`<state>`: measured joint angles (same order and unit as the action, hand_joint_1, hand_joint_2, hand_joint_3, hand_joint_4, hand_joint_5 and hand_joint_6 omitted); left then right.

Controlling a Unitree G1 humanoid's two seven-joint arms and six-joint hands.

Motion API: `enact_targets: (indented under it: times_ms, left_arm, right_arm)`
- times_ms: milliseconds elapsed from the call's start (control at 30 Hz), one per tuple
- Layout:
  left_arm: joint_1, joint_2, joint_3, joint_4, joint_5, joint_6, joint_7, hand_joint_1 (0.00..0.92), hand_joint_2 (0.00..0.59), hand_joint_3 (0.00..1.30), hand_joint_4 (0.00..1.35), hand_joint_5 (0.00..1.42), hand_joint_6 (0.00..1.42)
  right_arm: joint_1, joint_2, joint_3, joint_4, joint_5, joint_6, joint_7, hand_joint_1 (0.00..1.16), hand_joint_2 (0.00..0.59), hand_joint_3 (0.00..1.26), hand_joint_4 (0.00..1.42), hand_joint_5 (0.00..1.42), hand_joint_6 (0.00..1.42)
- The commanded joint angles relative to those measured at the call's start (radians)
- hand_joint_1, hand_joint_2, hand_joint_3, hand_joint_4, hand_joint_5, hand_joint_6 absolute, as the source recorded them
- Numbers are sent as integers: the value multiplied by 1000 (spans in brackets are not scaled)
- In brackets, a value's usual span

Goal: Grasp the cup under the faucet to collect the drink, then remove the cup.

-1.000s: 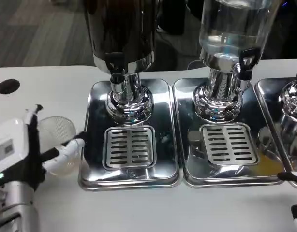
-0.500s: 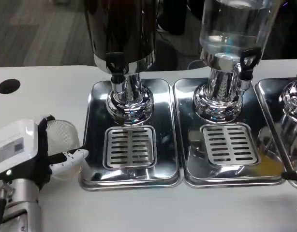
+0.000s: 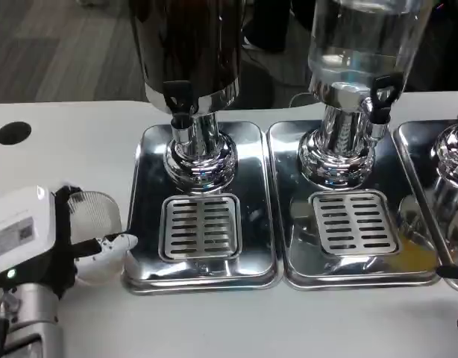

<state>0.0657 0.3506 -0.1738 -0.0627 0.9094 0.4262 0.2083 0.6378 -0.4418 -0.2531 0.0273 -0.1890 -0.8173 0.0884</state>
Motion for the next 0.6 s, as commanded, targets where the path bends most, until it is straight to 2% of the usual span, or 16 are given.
enact_targets:
  times_ms: [33,367,600]
  left_arm:
    - [27,-10,15,-30,-15,-38,55,408,84,503,555,728,607]
    - [72,-15,52,-134,-34,-76,75,399,88,510,555,732,621]
    - [79,-17,52,-204,-27,-95,57,399,89,511,562,747,648]
  right_arm:
    - [6,0,1,-5,-2,-15,10,555,475,276,201,168,8]
    - [8,2,7,-3,-2,-20,13,548,469,276,201,168,7]
    - [13,5,10,4,-1,-30,16,546,468,276,201,168,7]
